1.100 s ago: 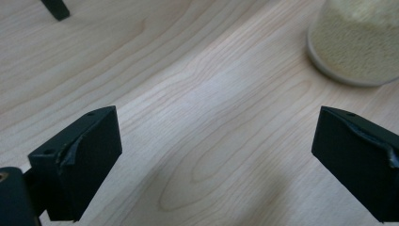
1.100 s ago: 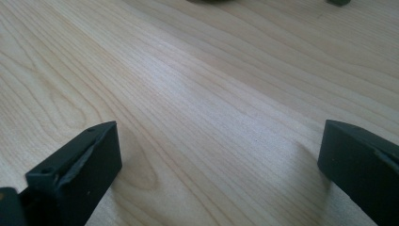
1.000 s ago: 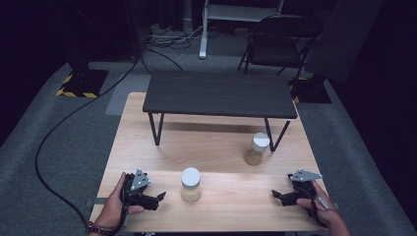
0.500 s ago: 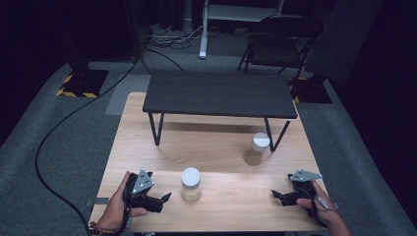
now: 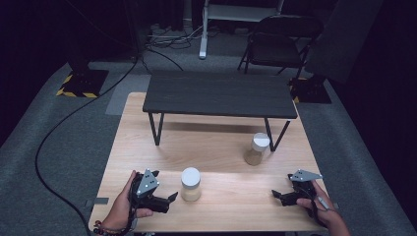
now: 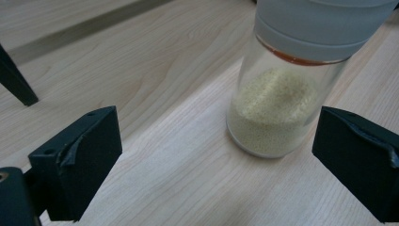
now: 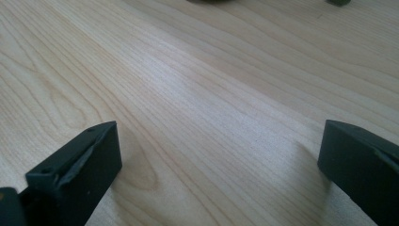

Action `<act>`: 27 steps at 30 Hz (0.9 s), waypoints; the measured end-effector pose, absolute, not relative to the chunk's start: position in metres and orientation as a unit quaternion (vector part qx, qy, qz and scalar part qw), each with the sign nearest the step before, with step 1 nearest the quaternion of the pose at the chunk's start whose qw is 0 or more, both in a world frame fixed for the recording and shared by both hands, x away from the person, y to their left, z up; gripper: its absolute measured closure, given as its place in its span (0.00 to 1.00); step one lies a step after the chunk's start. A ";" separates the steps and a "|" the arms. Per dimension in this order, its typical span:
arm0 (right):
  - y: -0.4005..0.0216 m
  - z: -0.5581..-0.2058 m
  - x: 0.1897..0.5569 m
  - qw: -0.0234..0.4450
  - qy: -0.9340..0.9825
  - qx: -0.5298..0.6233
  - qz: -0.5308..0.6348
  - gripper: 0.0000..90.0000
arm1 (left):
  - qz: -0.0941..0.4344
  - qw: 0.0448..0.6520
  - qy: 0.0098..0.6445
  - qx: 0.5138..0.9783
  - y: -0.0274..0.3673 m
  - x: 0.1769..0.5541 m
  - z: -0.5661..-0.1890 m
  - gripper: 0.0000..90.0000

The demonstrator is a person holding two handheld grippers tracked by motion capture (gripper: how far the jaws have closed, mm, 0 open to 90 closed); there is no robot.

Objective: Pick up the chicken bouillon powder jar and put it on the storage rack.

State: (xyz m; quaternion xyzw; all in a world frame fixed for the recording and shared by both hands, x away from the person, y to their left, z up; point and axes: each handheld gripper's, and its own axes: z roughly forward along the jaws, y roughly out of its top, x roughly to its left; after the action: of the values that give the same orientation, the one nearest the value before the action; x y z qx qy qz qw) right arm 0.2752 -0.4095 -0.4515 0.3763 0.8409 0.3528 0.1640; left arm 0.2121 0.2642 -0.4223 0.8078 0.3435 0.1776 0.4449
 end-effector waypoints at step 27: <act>-0.410 -0.451 0.275 0.164 0.841 0.376 0.353 0.00 | 0.128 0.470 0.319 0.813 0.239 0.238 -0.433 0.04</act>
State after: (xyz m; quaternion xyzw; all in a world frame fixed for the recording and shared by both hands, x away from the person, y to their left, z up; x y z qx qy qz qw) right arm 0.2752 -0.4095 -0.4515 0.3761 0.8409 0.3528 0.1641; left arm 0.2377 0.2395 -0.4330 0.8131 0.3192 0.1282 0.4697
